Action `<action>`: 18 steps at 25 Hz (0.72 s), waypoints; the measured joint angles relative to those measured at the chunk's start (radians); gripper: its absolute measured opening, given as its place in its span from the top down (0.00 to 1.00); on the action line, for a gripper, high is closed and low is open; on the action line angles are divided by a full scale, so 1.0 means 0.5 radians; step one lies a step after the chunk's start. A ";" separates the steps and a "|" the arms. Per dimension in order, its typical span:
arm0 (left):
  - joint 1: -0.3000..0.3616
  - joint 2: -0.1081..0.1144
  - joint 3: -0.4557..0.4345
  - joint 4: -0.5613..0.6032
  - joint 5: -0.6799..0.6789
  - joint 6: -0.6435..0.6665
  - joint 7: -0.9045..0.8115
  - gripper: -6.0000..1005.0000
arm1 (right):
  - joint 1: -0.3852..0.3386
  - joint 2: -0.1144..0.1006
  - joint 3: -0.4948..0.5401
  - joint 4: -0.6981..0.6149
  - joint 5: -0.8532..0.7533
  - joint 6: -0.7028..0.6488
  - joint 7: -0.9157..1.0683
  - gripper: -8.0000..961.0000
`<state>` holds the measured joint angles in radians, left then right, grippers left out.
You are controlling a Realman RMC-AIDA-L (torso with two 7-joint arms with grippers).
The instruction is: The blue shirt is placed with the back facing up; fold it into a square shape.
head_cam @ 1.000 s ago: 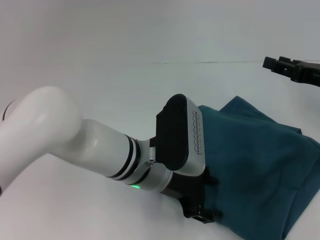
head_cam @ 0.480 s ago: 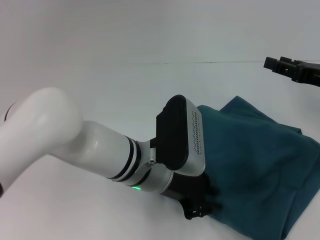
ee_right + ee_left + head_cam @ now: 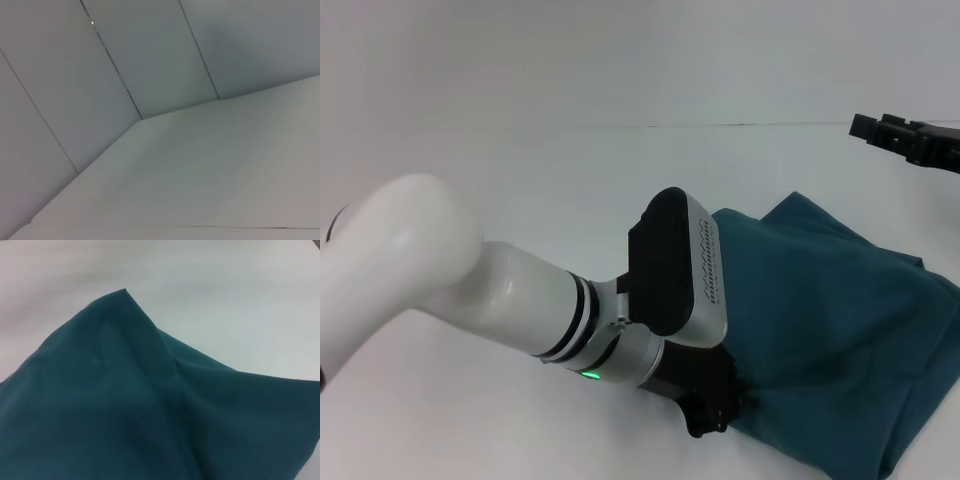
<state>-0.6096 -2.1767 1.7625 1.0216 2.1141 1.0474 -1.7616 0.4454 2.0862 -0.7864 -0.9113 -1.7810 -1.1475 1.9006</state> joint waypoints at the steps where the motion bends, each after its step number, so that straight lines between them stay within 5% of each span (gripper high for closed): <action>1: 0.003 0.000 -0.003 0.000 0.004 -0.001 0.000 0.92 | 0.000 0.000 0.005 0.000 0.000 0.000 0.000 0.38; 8: 0.017 0.001 -0.091 0.001 0.047 0.031 -0.001 0.94 | -0.001 -0.016 0.031 0.000 -0.004 0.001 0.023 0.38; 18: 0.080 0.015 -0.444 0.048 0.194 0.176 0.017 0.94 | -0.001 -0.019 0.073 -0.012 -0.017 0.014 0.067 0.38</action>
<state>-0.5697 -2.1692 1.5403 1.0454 2.2113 1.1356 -1.7531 0.4448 2.0770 -0.7501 -0.9173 -1.7895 -1.1405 1.9341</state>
